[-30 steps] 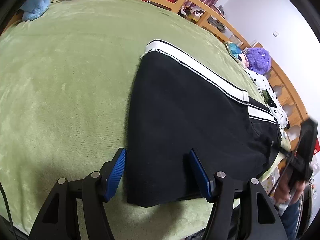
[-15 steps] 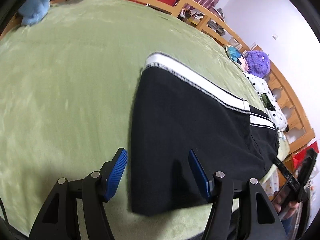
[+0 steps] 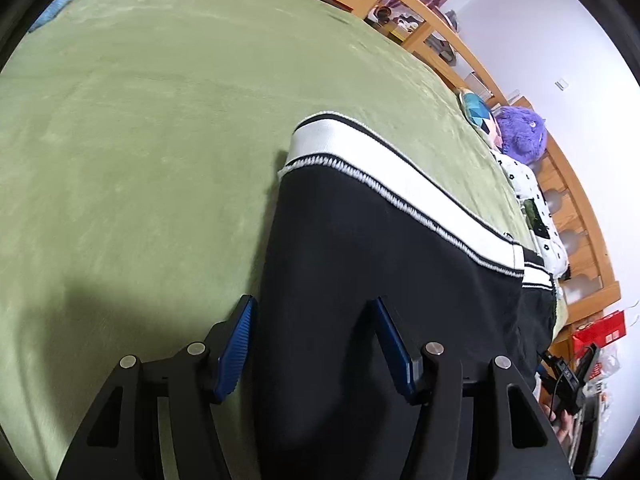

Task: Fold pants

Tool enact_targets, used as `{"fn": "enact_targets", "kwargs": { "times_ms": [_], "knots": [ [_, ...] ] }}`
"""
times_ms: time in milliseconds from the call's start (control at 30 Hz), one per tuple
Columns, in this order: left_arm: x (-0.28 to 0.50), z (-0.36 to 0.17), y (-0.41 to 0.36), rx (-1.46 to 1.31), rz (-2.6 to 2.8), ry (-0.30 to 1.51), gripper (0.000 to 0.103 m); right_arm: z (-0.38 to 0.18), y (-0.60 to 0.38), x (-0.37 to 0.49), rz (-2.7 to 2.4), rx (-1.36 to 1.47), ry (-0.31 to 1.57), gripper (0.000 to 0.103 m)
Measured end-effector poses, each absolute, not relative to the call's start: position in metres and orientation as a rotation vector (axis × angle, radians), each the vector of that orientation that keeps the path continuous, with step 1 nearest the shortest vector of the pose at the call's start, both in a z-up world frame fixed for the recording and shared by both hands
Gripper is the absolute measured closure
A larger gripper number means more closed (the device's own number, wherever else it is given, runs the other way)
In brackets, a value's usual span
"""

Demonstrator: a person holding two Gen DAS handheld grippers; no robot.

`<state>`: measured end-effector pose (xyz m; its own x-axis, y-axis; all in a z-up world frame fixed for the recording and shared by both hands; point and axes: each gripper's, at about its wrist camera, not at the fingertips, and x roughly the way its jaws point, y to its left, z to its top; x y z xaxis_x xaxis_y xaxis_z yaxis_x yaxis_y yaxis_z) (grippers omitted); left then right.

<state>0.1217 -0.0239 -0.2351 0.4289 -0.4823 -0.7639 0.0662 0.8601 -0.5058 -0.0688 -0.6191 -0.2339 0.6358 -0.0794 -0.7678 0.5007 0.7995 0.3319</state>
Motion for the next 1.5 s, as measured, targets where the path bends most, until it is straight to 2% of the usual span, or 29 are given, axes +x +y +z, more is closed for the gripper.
{"fn": "enact_targets", "kwargs": {
  "times_ms": [167,200,233,267,300,333,400,500,767,900,1100,1167,1200,1233,1300,1333,1400,1500],
  "knots": [
    [0.141,-0.238,-0.032,-0.446,-0.385,1.099,0.047,-0.241,-0.636,-0.045,-0.312,0.669,0.750,0.030],
    [0.144,-0.238,-0.034,-0.441,-0.388,1.103,0.050,-0.244,-0.640,-0.040,-0.313,0.701,0.736,0.030],
    [0.143,-0.239,-0.036,-0.434,-0.386,1.108,0.059,-0.246,-0.641,-0.036,-0.315,0.725,0.719,0.031],
    [0.145,-0.239,-0.036,-0.436,-0.388,1.113,0.063,-0.246,-0.639,-0.035,-0.317,0.740,0.702,0.036],
    [0.147,-0.240,-0.034,-0.457,-0.399,1.114,0.072,-0.247,-0.639,-0.031,-0.319,0.748,0.690,0.056],
    [0.148,-0.240,-0.030,-0.493,-0.421,1.111,0.081,-0.248,-0.636,-0.026,-0.330,0.727,0.697,0.070],
    [0.146,-0.236,-0.022,-0.547,-0.453,1.090,0.091,-0.247,-0.628,-0.019,-0.336,0.664,0.701,0.082],
    [0.145,-0.221,-0.014,-0.541,-0.479,1.061,0.092,-0.235,-0.624,-0.016,-0.350,0.679,0.677,0.087],
    [0.145,-0.180,0.032,-0.543,-0.505,1.007,0.092,-0.180,-0.579,-0.014,-0.299,0.672,0.613,0.089],
    [0.135,-0.158,0.092,-0.523,-0.407,0.974,0.092,-0.170,-0.533,-0.009,-0.204,0.666,0.626,0.089],
    [0.119,-0.159,0.167,-0.500,-0.220,0.986,0.090,-0.190,-0.454,-0.004,-0.044,0.649,0.725,0.087],
    [0.115,-0.172,0.165,-0.463,-0.192,1.017,0.086,-0.201,-0.434,-0.006,-0.031,0.607,0.766,0.078],
    [0.114,-0.175,0.157,-0.420,-0.156,1.026,0.077,-0.206,-0.429,-0.008,-0.036,0.590,0.784,0.068],
    [0.112,-0.177,0.147,-0.336,-0.099,1.038,0.069,-0.210,-0.426,-0.011,-0.044,0.583,0.805,0.066],
    [0.103,-0.176,0.126,-0.154,0.005,1.031,0.062,-0.216,-0.433,-0.025,-0.043,0.600,0.817,0.063],
    [0.099,-0.175,0.123,-0.136,0.012,1.024,0.057,-0.215,-0.439,-0.034,-0.039,0.613,0.814,0.054],
    [0.087,-0.171,0.120,-0.161,-0.012,1.006,0.047,-0.210,-0.449,-0.046,-0.054,0.621,0.805,0.043],
    [0.068,-0.166,0.114,-0.206,-0.029,0.975,0.046,-0.202,-0.466,-0.063,-0.094,0.661,0.751,0.034]
  ]
}}
